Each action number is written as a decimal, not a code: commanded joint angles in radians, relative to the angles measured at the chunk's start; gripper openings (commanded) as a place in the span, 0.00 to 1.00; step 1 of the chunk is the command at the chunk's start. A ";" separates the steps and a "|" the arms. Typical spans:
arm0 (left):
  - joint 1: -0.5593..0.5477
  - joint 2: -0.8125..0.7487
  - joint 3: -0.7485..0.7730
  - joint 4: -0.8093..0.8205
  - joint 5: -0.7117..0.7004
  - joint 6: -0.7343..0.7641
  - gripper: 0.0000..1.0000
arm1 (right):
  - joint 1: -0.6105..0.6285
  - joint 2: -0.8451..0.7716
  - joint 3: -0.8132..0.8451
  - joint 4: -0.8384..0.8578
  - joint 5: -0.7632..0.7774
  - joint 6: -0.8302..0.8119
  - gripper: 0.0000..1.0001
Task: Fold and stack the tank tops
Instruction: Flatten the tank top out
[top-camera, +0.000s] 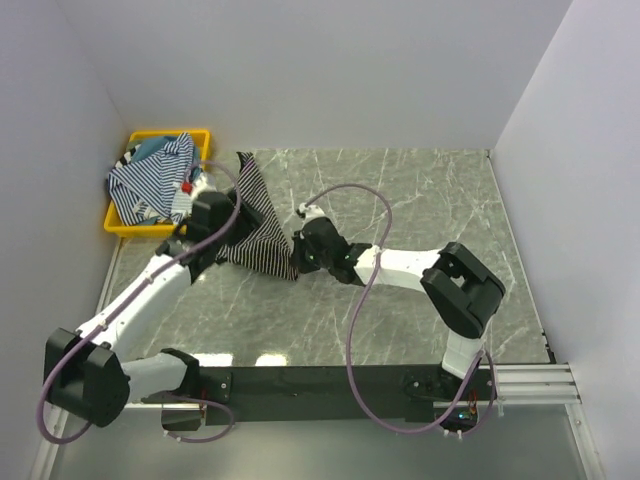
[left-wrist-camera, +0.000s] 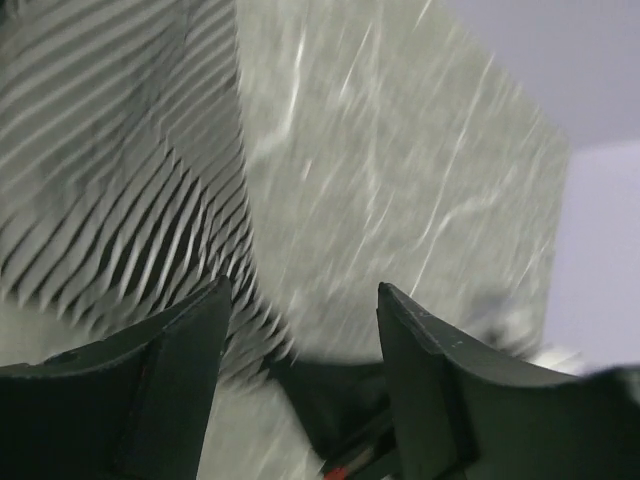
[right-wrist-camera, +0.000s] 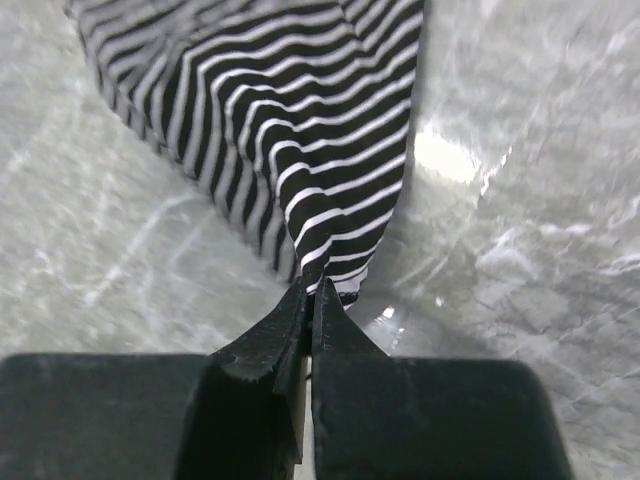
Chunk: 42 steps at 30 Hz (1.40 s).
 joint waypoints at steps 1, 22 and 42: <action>-0.081 -0.086 -0.126 0.038 -0.023 -0.073 0.61 | 0.005 -0.083 0.117 -0.085 0.032 0.012 0.00; -0.118 -0.434 -0.508 0.367 0.157 -0.204 0.71 | 0.002 -0.328 0.277 -0.334 0.085 0.058 0.00; -0.200 -0.517 -0.432 0.061 -0.002 -0.121 0.66 | 0.023 -0.351 0.157 -0.294 0.196 0.078 0.64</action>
